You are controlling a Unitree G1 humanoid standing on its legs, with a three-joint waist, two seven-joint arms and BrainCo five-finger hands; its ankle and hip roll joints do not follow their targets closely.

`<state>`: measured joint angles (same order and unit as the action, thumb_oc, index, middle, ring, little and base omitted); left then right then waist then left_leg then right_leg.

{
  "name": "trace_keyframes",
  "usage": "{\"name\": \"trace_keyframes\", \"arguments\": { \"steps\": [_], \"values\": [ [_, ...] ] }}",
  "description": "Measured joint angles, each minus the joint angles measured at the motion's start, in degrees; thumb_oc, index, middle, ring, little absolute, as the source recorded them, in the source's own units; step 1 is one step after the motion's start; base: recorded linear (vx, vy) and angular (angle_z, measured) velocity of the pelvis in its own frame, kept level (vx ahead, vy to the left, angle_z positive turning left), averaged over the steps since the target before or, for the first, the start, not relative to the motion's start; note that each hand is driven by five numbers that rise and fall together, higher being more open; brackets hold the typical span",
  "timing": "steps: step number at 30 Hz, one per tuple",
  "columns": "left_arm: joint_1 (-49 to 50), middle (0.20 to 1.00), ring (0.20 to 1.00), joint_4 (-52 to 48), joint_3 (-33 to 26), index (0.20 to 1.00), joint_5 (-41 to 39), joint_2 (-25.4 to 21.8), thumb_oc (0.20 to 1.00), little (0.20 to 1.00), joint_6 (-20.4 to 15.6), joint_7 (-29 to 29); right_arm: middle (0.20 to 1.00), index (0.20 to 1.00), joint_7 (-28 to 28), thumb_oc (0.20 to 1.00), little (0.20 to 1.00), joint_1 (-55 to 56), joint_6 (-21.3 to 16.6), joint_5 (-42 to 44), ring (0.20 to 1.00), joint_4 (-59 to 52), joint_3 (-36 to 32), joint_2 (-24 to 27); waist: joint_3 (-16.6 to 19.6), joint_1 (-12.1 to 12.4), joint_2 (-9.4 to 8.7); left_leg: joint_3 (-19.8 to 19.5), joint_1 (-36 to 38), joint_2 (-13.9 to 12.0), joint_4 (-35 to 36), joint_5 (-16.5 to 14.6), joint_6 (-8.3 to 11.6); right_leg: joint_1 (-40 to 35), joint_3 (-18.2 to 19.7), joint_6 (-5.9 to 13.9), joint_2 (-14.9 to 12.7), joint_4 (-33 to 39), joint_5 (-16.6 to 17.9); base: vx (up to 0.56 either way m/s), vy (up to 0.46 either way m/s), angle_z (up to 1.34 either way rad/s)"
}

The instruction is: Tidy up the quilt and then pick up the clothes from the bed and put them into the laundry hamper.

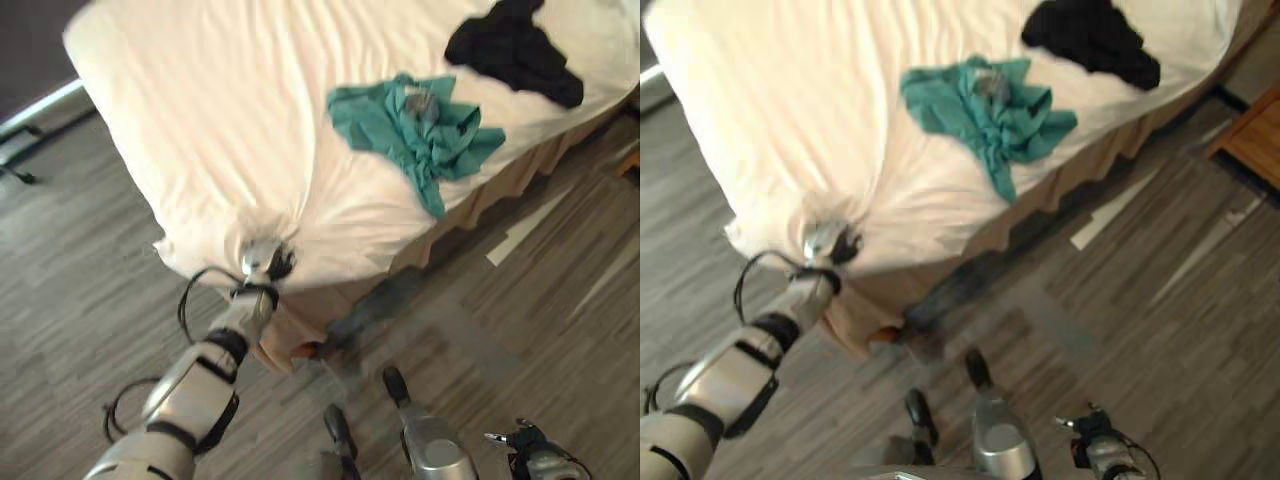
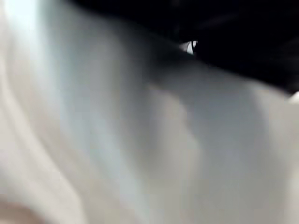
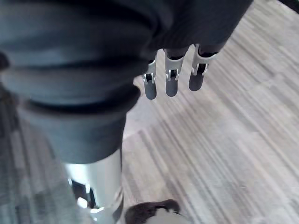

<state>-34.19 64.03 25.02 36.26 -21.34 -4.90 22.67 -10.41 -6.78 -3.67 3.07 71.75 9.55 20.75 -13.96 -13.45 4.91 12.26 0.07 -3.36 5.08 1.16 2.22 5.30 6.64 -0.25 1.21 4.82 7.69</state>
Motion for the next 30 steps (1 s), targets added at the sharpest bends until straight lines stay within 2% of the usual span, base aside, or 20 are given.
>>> {"name": "trace_keyframes", "arguments": {
  "steps": [2,3,5,6,7,8,9,10,11,14,15,18,19,21,22,23,24,25,27,30],
  "values": [
    [4.02,1.000,1.000,0.14,0.06,1.000,-0.02,0.32,1.000,1.000,-0.15,-0.37,1.000,1.000,-0.77,1.000,1.000,0.44,-0.32,-0.93,1.000,-1.30,-0.01,0.79,2.55,0.46,0.08,-0.57,0.55,-0.34,-0.02,-0.04,0.07,-0.52,-0.44,-0.20,0.27,0.24,-0.69,0.06,0.000,0.17],
    [7.98,1.000,1.000,0.31,-1.40,1.000,0.03,0.73,1.000,1.000,-0.21,-0.92,1.000,1.000,-1.44,1.000,1.000,0.10,0.15,-2.75,1.000,-3.96,0.14,2.21,3.63,2.10,-0.04,-0.77,0.82,-0.59,0.01,-0.47,0.69,-1.38,-1.01,-0.20,0.41,0.08,-0.94,0.04,0.009,0.11],
    [13.98,1.000,1.000,0.20,-3.79,1.000,0.08,1.83,1.000,1.000,-0.83,-0.95,1.000,1.000,-2.28,1.000,1.000,3.02,0.19,-6.90,1.000,-10.42,2.64,5.05,4.67,2.81,-0.10,-1.87,2.17,-0.70,-0.04,-0.21,0.44,-2.58,-1.57,-0.53,0.50,-0.04,-0.74,0.03,0.015,0.22],
    [18.43,1.000,1.000,0.78,-6.03,1.000,0.51,2.83,1.000,1.000,-1.78,-1.74,1.000,1.000,-2.51,1.000,1.000,3.78,1.21,-9.85,1.000,-17.39,2.85,7.06,5.64,4.29,-0.65,-2.20,2.16,-0.79,0.00,-0.42,0.69,-3.39,-2.60,-0.36,0.46,-0.03,-1.09,0.04,0.003,0.22],
    [20.51,1.000,1.000,2.96,-9.35,1.000,0.39,4.27,1.000,1.000,-1.29,-2.87,1.000,1.000,-2.62,1.000,1.000,5.31,1.40,-11.38,1.000,-23.22,3.12,8.83,5.74,4.66,-0.86,-2.19,2.74,-0.79,-0.03,-0.55,0.82,-3.67,-2.50,-0.28,0.49,0.24,-1.32,0.04,-0.002,0.18],
    [25.25,1.000,1.000,7.83,-12.23,1.000,0.02,5.18,1.000,1.000,1.00,-5.16,1.000,1.000,-3.02,1.000,1.000,4.69,0.39,-14.03,1.000,-29.75,3.22,10.64,6.58,4.93,-1.33,-2.81,2.75,-0.73,-0.02,-0.46,0.74,-4.11,-3.24,-0.34,0.30,0.27,-1.40,0.03,0.012,0.19],
    [28.44,1.000,1.000,10.57,-14.71,1.000,-0.14,5.59,1.000,1.000,2.40,-6.14,1.000,1.000,-3.09,1.000,1.000,4.65,0.69,-14.68,1.000,-33.89,3.22,11.67,6.37,5.25,-2.42,-3.36,2.94,-0.69,0.00,-0.56,0.65,-4.53,-3.66,-0.15,0.27,0.27,-1.95,0.02,0.005,0.31],
    [30.70,1.000,1.000,12.37,-15.67,1.000,-0.14,5.42,1.000,1.000,3.66,-7.05,1.000,1.000,-3.23,1.000,1.000,4.64,-0.02,-15.62,1.000,-35.36,3.12,12.22,7.16,5.34,-2.51,-3.84,3.07,-0.66,-0.04,-0.35,0.62,-4.49,-3.78,-0.22,0.22,0.27,-1.98,0.01,0.000,0.42],
    [36.98,1.000,1.000,15.08,-17.08,1.000,-1.05,5.04,1.000,1.000,5.43,-7.83,0.200,0.200,-2.78,0.200,0.200,3.21,0.73,-16.67,0.200,-38.54,3.23,13.15,7.46,7.99,-4.13,-5.33,2.13,-0.57,-0.03,-0.16,0.53,-4.59,-5.54,-0.77,0.01,0.28,-2.38,0.01,-0.018,0.47],
    [44.27,1.000,1.000,15.90,-17.39,1.000,-4.78,3.24,1.000,1.000,6.74,-9.11,0.200,0.200,-1.94,0.200,0.200,-0.63,0.12,-17.01,0.200,-42.70,3.30,14.68,7.86,11.66,-6.26,-8.67,0.47,0.20,-0.08,1.11,0.18,-4.04,-8.26,-0.76,-0.86,0.28,-2.43,-0.02,-0.028,0.73],
    [45.99,1.000,1.000,15.55,-16.29,1.000,-6.46,3.29,1.000,1.000,6.65,-9.11,0.200,0.200,-1.54,0.200,0.200,-5.03,0.21,-17.25,0.200,-42.56,4.85,14.78,7.91,13.98,-6.68,-9.98,-1.03,0.67,-0.07,1.80,-0.10,-3.69,-9.65,-0.54,-1.33,0.27,-2.28,-0.07,-0.043,0.51],
    [45.59,1.000,1.000,12.79,-12.72,1.000,-8.67,3.39,1.000,1.000,6.07,-9.35,0.200,0.200,-1.26,0.200,0.200,-16.95,-0.53,-17.73,0.200,-42.07,10.50,14.60,7.78,15.77,-6.79,-12.53,-3.42,1.67,-0.35,3.64,-0.45,-1.92,-11.91,0.57,-2.31,0.26,-1.48,-0.12,-0.053,0.66],
    [44.97,1.000,1.000,10.69,-10.92,1.000,-9.15,3.49,1.000,1.000,5.54,-9.17,0.200,0.200,-1.28,0.200,0.200,-22.41,-0.77,-17.54,0.200,-41.07,13.14,13.02,7.64,17.49,-6.83,-13.42,-5.14,1.91,-0.31,4.02,-0.44,-1.41,-13.22,0.75,-2.67,0.26,-1.34,-0.17,-0.061,0.37],
    [42.38,1.000,1.000,8.85,-7.09,1.000,-9.39,3.25,1.000,1.000,4.80,-9.02,0.200,0.200,-1.28,0.200,0.200,-33.07,-0.86,-15.27,0.200,-38.33,18.69,10.90,6.87,18.60,-7.24,-14.68,-8.22,2.15,-0.72,4.44,-0.43,1.43,-13.89,1.34,-2.82,0.22,-0.92,-0.19,-0.047,0.34],
    [39.27,1.000,1.000,6.68,-4.77,1.000,-11.49,2.84,1.000,1.000,4.41,-8.59,0.200,0.200,-1.64,0.200,0.200,-40.00,-1.50,-12.90,0.200,-35.81,20.81,9.82,5.28,19.50,-6.72,-16.27,-11.59,2.30,-1.67,4.62,-0.23,3.60,-15.49,1.48,-2.90,0.20,-0.81,-0.13,-0.020,0.52],
    [36.57,1.000,1.000,5.71,-3.26,1.000,-11.97,2.47,1.000,1.000,3.81,-8.45,0.200,0.200,-1.74,0.200,0.200,-44.33,-1.48,-11.22,0.200,-33.58,21.43,9.43,4.07,19.53,-7.61,-16.70,-12.86,2.28,-2.23,4.83,0.08,4.71,-15.75,1.60,-2.84,0.21,-0.73,-0.07,-0.024,0.75],
    [33.01,1.000,1.000,3.91,-2.99,1.000,-13.32,2.36,1.000,1.000,3.01,-7.96,0.200,0.200,-1.93,0.200,0.200,-48.36,-1.54,-9.17,0.200,-32.22,20.44,9.26,1.74,21.40,-7.03,-17.68,-14.50,2.20,-1.90,5.25,0.40,5.75,-16.01,1.59,-2.53,0.05,-0.73,-0.12,-0.042,0.69],
    [30.75,1.000,1.000,2.02,-1.97,1.000,-15.21,2.22,1.000,1.000,2.57,-7.12,0.200,0.200,-2.31,0.200,0.200,-51.57,-1.47,-6.48,0.200,-30.11,20.34,8.78,-0.11,21.59,-6.97,-17.88,-16.18,2.00,-2.25,5.70,0.82,6.77,-16.22,1.59,-2.27,0.07,-0.72,-0.09,-0.034,0.63],
    [28.58,1.000,1.000,-0.23,-1.52,1.000,-18.29,2.05,1.000,1.000,2.19,-6.30,0.200,0.200,-3.18,0.200,0.200,-54.69,-1.48,-3.03,0.200,-27.90,20.17,6.62,-2.96,23.07,-6.36,-18.39,-18.22,1.98,-2.48,6.08,1.19,8.45,-16.58,1.57,-2.23,-0.10,-0.71,-0.09,-0.013,0.25],
    [26.55,1.000,1.000,-2.45,0.06,1.000,-20.39,1.53,1.000,1.000,1.56,-5.66,0.200,0.200,-3.45,0.200,0.200,-55.61,-1.39,-0.51,0.200,-26.62,21.35,3.72,-6.49,23.43,-4.81,-19.17,-21.28,2.21,-2.43,7.04,1.38,11.45,-17.10,1.56,-2.38,-0.85,-0.69,-0.18,0.005,0.12]
  ]
}}
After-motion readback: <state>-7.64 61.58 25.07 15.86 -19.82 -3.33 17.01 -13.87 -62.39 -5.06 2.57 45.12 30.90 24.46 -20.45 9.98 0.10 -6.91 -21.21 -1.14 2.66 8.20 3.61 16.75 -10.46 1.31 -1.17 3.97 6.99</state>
